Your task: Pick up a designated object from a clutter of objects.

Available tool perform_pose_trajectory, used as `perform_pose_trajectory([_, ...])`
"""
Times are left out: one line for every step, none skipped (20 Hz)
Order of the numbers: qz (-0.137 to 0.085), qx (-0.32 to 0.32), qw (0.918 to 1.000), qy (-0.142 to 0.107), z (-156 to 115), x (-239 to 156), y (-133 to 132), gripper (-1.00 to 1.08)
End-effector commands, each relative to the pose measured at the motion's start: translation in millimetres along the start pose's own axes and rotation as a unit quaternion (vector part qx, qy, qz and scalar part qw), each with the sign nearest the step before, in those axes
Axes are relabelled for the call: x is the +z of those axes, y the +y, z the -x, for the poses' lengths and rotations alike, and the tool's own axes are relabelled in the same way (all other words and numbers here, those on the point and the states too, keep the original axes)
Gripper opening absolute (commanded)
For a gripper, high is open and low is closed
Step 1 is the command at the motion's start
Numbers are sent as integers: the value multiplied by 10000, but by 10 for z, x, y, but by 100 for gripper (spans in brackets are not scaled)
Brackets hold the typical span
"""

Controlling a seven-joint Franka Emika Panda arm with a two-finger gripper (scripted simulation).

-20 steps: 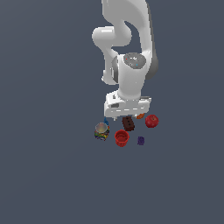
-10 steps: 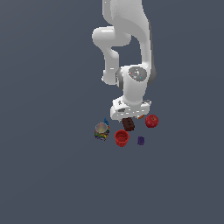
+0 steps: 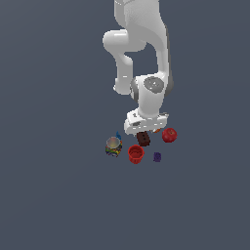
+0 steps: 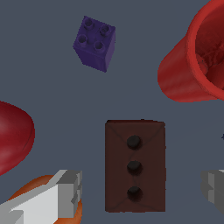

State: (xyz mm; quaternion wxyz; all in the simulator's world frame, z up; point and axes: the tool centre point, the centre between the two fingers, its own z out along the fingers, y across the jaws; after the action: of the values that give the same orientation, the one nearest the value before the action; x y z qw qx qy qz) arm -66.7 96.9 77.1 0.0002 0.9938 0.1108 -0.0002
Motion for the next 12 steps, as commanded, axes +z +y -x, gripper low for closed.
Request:
perform_pose_trajectory([0, 0, 10000, -1, 3, 33, 0, 100])
perform_pose_trajectory([0, 0, 10000, -1, 4, 57, 0, 100])
perform_pose_trajectory([0, 0, 10000, -1, 6, 87, 0, 100])
perform_pose_trajectory([-1, -2, 10000, -1, 7, 121, -2, 100])
perform_pose_trajectory([-1, -2, 10000, -1, 9, 160, -2, 100])
perform_pose_trajectory([-1, -2, 10000, -1, 11, 205, -2, 100])
perform_pose_trajectory([-2, -4, 10000, 0, 13, 253, -4, 100])
perform_pose_trajectory([-2, -4, 10000, 0, 14, 302, -5, 100])
perform_pose_trajectory([-2, -4, 10000, 0, 15, 345, -5, 100])
perform_pose_trajectory([-2, -4, 10000, 0, 15, 383, -5, 100])
perform_pose_trajectory([-2, -4, 10000, 0, 15, 415, -5, 100])
perform_pose_trajectory([-2, -6, 10000, 2, 15, 441, -7, 100])
